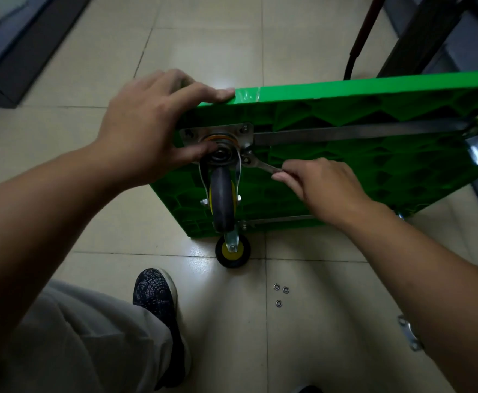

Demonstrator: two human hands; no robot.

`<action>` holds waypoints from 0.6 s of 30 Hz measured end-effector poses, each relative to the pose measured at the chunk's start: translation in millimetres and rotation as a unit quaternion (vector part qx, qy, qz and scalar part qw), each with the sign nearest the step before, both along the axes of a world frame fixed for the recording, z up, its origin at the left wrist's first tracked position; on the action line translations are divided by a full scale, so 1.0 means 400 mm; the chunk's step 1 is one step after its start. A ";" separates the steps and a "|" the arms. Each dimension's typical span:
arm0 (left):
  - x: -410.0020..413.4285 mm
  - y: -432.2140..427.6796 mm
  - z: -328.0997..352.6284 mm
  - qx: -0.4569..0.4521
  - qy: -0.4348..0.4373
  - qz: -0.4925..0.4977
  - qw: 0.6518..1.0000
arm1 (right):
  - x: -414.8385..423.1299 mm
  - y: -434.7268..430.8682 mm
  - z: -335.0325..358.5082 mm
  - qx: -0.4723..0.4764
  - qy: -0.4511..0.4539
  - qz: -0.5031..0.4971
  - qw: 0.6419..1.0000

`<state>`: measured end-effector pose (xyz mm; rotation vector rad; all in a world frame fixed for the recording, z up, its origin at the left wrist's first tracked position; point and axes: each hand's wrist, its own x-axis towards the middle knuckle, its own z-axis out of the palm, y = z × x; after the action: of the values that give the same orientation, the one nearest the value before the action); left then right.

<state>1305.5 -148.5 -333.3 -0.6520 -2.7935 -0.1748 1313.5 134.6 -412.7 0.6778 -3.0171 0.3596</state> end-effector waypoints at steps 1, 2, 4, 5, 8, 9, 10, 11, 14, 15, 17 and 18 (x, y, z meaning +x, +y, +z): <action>0.001 0.001 -0.001 -0.001 0.002 -0.001 1.000 | 0.005 0.001 0.026 0.021 0.011 -0.012 1.000; 0.002 0.002 -0.002 -0.002 0.004 -0.003 1.000 | 0.008 -0.002 0.056 0.042 0.024 -0.021 0.999; 0.005 0.004 -0.002 0.002 0.005 -0.009 1.000 | 0.003 -0.020 0.122 0.087 0.051 -0.031 0.994; 0.005 0.006 0.000 0.006 0.003 -0.010 1.000 | -0.002 -0.030 0.153 0.108 0.065 -0.032 0.992; 0.001 0.008 0.003 0.014 -0.003 -0.009 1.000 | -0.011 -0.063 0.217 0.164 0.085 -0.028 0.982; 0.000 0.008 0.004 0.014 -0.003 -0.010 1.000 | -0.010 -0.073 0.225 0.178 0.087 -0.022 0.980; 0.001 0.009 0.005 0.014 -0.004 -0.009 1.000 | -0.006 -0.080 0.227 0.188 0.092 -0.016 0.978; 0.002 0.009 0.005 0.015 -0.005 -0.009 1.000 | 0.000 -0.081 0.224 0.190 0.103 -0.007 0.976; 0.011 0.010 0.007 0.018 -0.008 -0.014 1.000 | 0.013 -0.034 0.184 0.123 0.143 0.011 0.982; 0.013 0.008 0.008 0.018 -0.010 -0.016 1.000 | 0.016 -0.002 0.157 0.073 0.146 -0.007 0.987; 0.016 0.004 0.007 0.017 -0.009 -0.016 1.000 | 0.036 0.058 0.093 -0.101 0.068 -0.071 0.990; 0.016 0.003 0.007 0.015 -0.008 -0.017 1.000 | 0.051 0.074 0.059 -0.216 0.011 -0.102 0.971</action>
<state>1312.0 -147.5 -330.4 -0.6934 -2.7903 -0.2298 1334.0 164.1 -389.2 0.3319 -2.8006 0.9481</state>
